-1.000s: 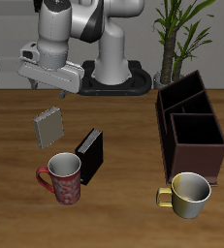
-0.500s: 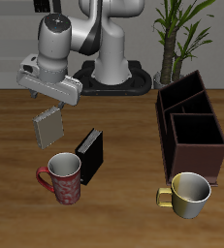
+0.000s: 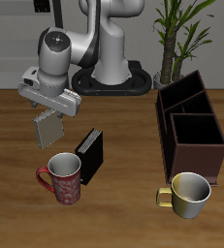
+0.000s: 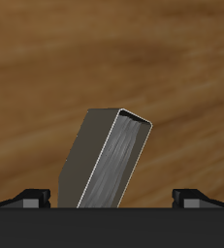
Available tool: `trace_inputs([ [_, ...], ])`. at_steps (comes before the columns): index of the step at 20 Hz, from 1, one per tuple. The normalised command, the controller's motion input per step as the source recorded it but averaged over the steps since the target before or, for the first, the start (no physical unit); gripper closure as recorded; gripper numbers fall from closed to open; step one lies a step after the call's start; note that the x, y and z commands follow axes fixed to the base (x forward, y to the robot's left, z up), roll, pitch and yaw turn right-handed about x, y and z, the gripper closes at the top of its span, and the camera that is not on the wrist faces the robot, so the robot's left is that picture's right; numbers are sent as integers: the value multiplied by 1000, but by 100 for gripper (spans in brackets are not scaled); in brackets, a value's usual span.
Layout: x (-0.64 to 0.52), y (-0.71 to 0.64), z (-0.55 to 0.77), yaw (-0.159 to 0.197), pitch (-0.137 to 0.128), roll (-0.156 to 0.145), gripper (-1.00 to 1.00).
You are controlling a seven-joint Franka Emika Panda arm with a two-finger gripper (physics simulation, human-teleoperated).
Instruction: Place the yellow book into the left desk caddy's back compartment
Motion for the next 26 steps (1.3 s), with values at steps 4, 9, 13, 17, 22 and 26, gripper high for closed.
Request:
trace_inputs([
  [4,-14,-118,-197,-4,26,-9,-100],
  [9,-31,-4,-114,-32,19,-10,100],
  [13,67,63,51,-14,-17,26,100],
  [17,64,-19,57,-23,-8,20,100],
  [22,104,142,208,-17,-23,28,100],
  [26,64,524,627,-8,-91,48,100],
])
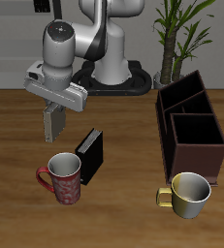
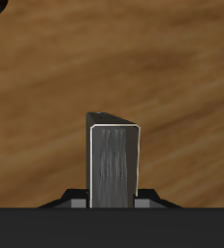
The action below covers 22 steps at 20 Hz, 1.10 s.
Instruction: Place the yellow book into the left desk caddy's back compartment
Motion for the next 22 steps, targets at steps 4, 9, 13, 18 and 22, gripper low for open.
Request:
trace_inputs([
  [4,18,740,666,42,-68,3,100],
  [9,-58,662,439,38,-59,42,100],
  [13,-110,630,327,65,-67,47,100],
  [18,-205,487,348,30,-82,-9,100],
  [22,-154,373,275,20,-53,8,100],
])
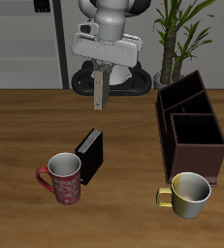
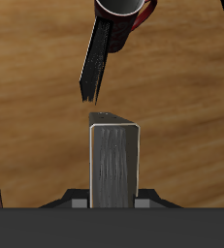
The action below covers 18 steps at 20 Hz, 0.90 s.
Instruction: Place the yellow book into the left desk caddy's back compartment
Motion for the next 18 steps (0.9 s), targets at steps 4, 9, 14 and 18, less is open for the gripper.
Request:
trace_inputs([
  [4,-101,209,98,23,-14,-8,100],
  [9,-152,377,90,15,-15,-18,100],
  [14,-72,538,37,25,-31,14,100],
  [18,90,422,36,23,22,66,100],
])
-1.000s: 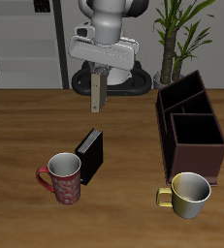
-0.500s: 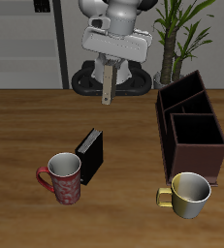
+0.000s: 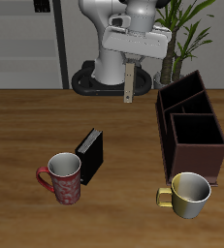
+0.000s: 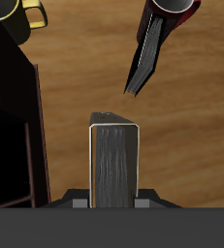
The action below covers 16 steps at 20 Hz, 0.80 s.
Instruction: Place the yellow book into the left desk caddy's back compartment
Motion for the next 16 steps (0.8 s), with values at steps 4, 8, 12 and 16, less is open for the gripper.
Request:
trace_inputs([
  [4,83,241,67,15,6,25,100],
  [8,118,305,74,27,4,26,100],
  [12,68,248,-34,-26,25,-14,100],
  [16,68,223,-164,-43,70,-9,100],
])
